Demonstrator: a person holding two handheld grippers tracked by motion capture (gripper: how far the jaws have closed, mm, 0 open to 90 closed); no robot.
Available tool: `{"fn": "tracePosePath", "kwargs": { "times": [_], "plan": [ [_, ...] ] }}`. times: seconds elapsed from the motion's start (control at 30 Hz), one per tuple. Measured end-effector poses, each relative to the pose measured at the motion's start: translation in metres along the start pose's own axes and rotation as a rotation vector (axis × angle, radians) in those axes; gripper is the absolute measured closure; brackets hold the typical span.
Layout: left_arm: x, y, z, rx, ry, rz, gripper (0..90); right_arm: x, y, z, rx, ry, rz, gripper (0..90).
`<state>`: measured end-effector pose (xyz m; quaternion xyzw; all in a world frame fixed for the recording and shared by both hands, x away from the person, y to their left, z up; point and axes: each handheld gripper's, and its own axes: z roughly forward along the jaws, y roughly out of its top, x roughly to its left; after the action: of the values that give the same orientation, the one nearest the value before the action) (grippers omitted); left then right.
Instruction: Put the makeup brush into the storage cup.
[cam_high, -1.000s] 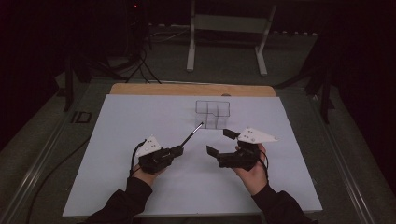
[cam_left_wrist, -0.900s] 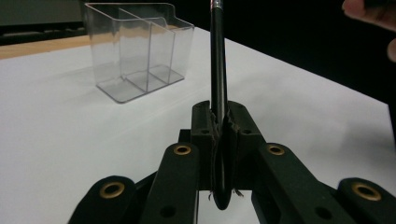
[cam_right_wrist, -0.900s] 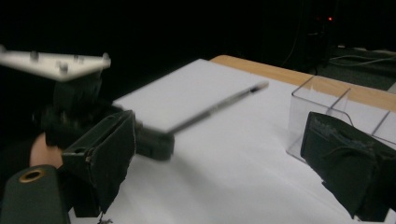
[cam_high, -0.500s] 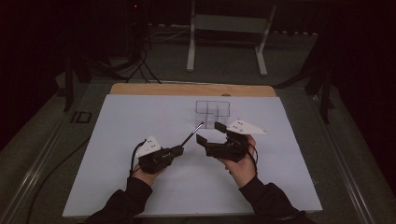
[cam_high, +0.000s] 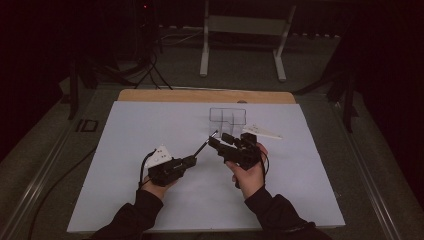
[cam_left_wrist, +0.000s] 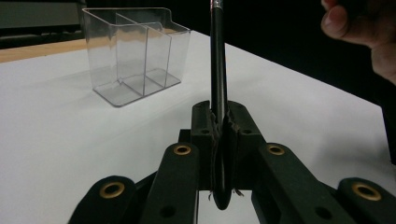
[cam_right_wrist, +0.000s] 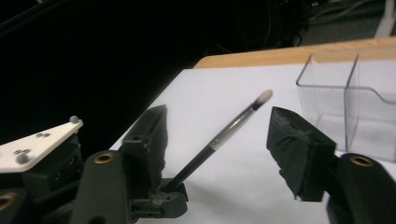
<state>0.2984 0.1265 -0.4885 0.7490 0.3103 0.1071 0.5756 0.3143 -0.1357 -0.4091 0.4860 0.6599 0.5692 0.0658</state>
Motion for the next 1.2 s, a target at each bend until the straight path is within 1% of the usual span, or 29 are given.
{"fn": "tracePosePath", "kwargs": {
  "times": [0.1, 0.17, 0.23, 0.33, 0.43, 0.57, 0.63, 0.67, 0.8, 0.83, 0.9, 0.97, 1.0, 1.03, 1.1, 1.13, 1.2],
  "plan": [
    [0.0, 0.0, 0.0, 0.0, -0.003, 0.0, 84.5, -0.004, -0.001, 0.003, 0.007, 0.0, 0.058, 43.0],
    [0.0, 0.0, 0.0, 0.003, -0.009, 0.002, 84.5, -0.007, -0.003, 0.005, 0.014, 0.014, 0.101, 44.1],
    [-0.001, 0.0, 0.0, 0.002, -0.011, 0.003, 84.5, -0.009, -0.004, 0.008, 0.028, 0.028, 0.133, 45.1],
    [-0.001, 0.0, 0.001, 0.003, -0.013, 0.003, 84.5, -0.01, -0.005, 0.011, 0.041, 0.038, 0.16, 48.8],
    [-0.002, 0.001, 0.0, 0.003, -0.014, 0.005, 84.5, -0.012, -0.006, 0.013, 0.044, 0.05, 0.202, 52.9],
    [-0.002, 0.001, 0.0, 0.002, -0.015, 0.008, 84.5, -0.015, -0.007, 0.016, 0.04, 0.051, 0.249, 56.2],
    [-0.002, 0.001, 0.0, 0.001, -0.019, 0.009, 84.5, -0.018, -0.007, 0.018, 0.046, 0.065, 0.279, 58.4],
    [-0.002, 0.001, 0.0, 0.001, -0.017, 0.01, 84.5, -0.018, -0.007, 0.019, 0.047, 0.065, 0.284, 59.3],
    [-0.002, 0.001, 0.0, -0.001, -0.023, 0.007, 84.5, -0.02, -0.008, 0.02, 0.045, 0.074, 0.316, 67.2],
    [-0.002, 0.001, 0.001, -0.002, -0.021, 0.006, 84.5, -0.021, -0.008, 0.02, 0.044, 0.076, 0.323, 67.4],
    [-0.002, 0.001, 0.001, 0.0, -0.026, 0.006, 84.5, -0.022, -0.009, 0.021, 0.05, 0.094, 0.349, 67.5],
    [-0.003, 0.001, 0.001, 0.003, -0.031, 0.008, 84.4, -0.023, -0.01, 0.022, 0.055, 0.096, 0.359, 69.6],
    [-0.003, 0.001, 0.001, 0.002, -0.032, 0.01, 84.4, -0.023, -0.01, 0.022, 0.05, 0.099, 0.364, 71.1],
    [-0.003, 0.001, 0.001, 0.003, -0.034, 0.008, 84.4, -0.024, -0.01, 0.021, 0.043, 0.103, 0.371, 75.2],
    [-0.003, 0.001, 0.002, 0.007, -0.035, 0.011, 84.4, -0.026, -0.01, 0.021, 0.044, 0.111, 0.388, 78.6],
    [-0.003, 0.001, 0.002, 0.01, -0.035, 0.012, 84.4, -0.027, -0.01, 0.022, 0.051, 0.118, 0.4, 80.5],
    [-0.003, 0.001, 0.003, 0.017, -0.037, 0.011, 84.4, -0.031, -0.011, 0.022, 0.056, 0.149, 0.437, 82.3]
  ]
}}
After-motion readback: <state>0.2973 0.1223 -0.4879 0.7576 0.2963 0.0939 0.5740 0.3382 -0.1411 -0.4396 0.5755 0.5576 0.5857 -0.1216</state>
